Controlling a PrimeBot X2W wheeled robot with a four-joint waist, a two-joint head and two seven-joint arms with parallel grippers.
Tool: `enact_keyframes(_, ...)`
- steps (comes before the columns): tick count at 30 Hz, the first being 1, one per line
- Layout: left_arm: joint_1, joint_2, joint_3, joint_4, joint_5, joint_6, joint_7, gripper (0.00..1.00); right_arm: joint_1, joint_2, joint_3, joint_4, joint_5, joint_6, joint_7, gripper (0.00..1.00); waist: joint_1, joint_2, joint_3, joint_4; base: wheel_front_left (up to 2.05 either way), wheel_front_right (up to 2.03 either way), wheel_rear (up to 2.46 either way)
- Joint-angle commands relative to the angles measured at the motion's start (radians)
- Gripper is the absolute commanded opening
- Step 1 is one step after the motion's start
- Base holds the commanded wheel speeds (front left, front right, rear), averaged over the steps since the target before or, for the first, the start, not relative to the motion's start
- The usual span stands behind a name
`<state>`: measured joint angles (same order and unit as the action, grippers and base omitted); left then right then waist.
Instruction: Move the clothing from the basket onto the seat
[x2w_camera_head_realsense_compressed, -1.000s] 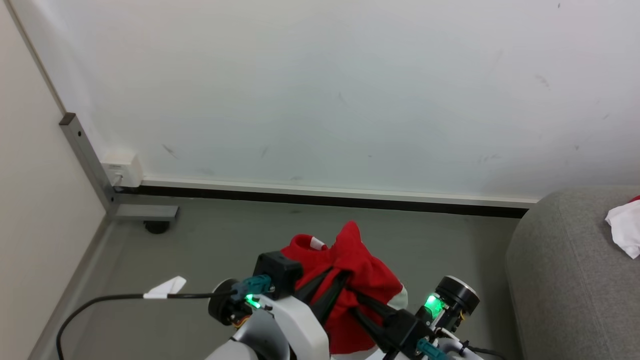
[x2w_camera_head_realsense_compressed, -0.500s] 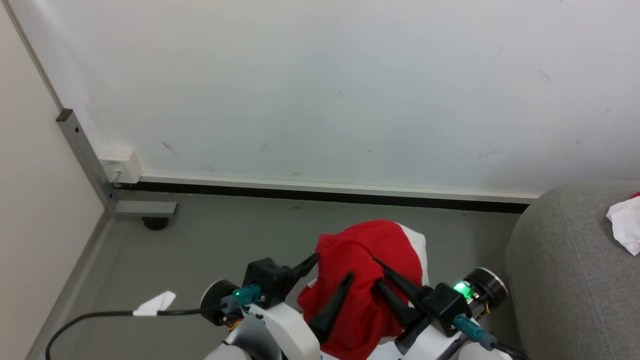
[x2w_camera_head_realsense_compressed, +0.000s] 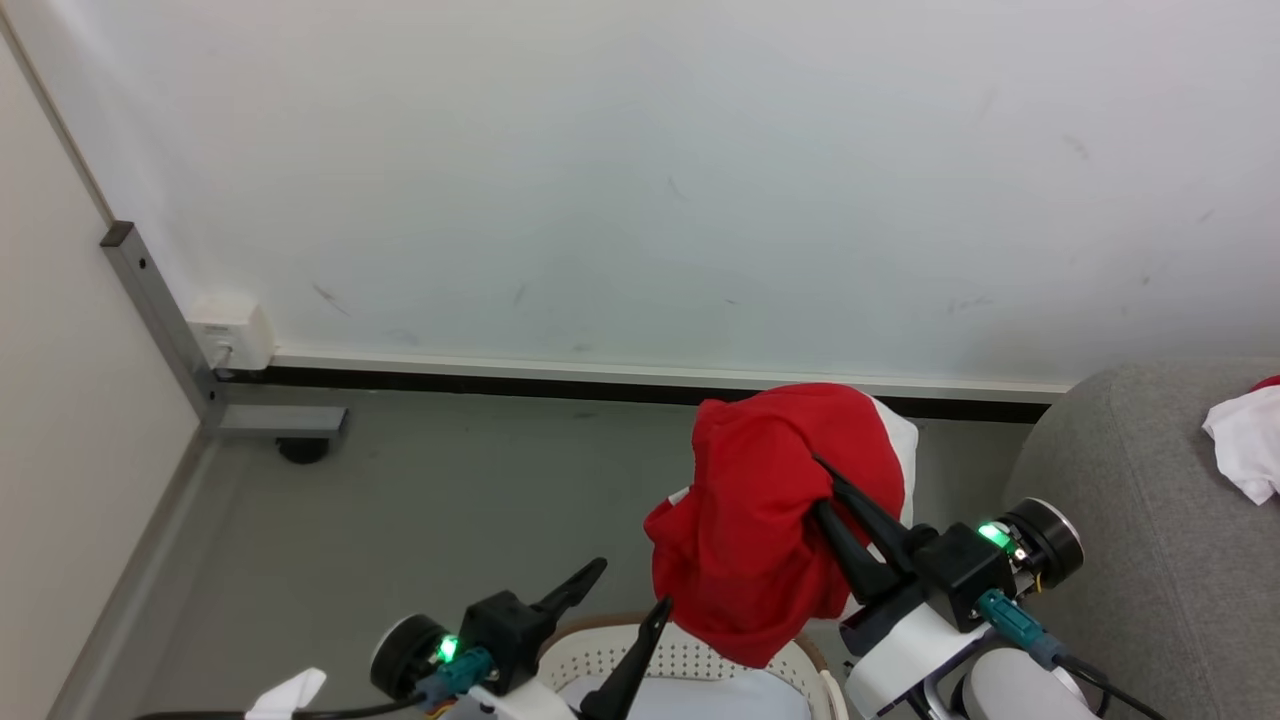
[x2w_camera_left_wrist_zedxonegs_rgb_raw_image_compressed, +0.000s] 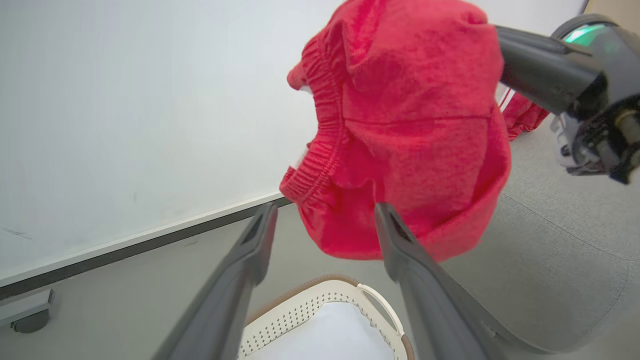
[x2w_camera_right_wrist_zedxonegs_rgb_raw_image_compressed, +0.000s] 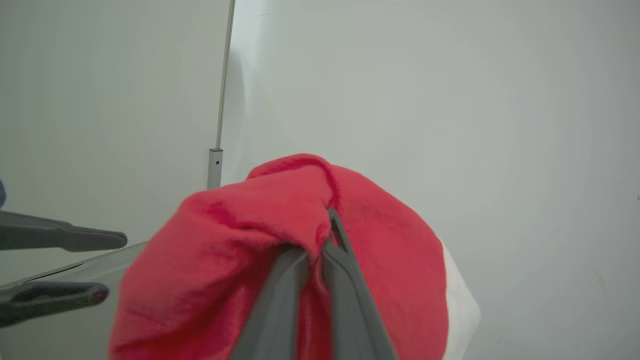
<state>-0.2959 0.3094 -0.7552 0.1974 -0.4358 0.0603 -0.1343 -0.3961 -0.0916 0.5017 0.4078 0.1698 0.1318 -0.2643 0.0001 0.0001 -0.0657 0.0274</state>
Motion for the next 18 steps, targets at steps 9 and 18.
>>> enact_keyframes(9, 0.009, -0.009, 0.0, 0.025, -0.016, -0.004, -0.026, 1.0, 0.017, -0.008, -0.035, -0.02, -0.014, -0.002, 0.0, 0.0, -0.0001, -0.0001, 0.007, -0.048, 0.0, 0.0, 0.0)
enact_keyframes(18, -0.006, -0.015, -0.002, 0.006, -0.021, -0.007, -0.047, 1.0, 0.005, -0.031, -0.074, -0.05, -0.038, -0.002, 0.0, 0.0, -0.0001, -0.0001, 0.06, -0.192, 0.0, 0.0, 0.0)
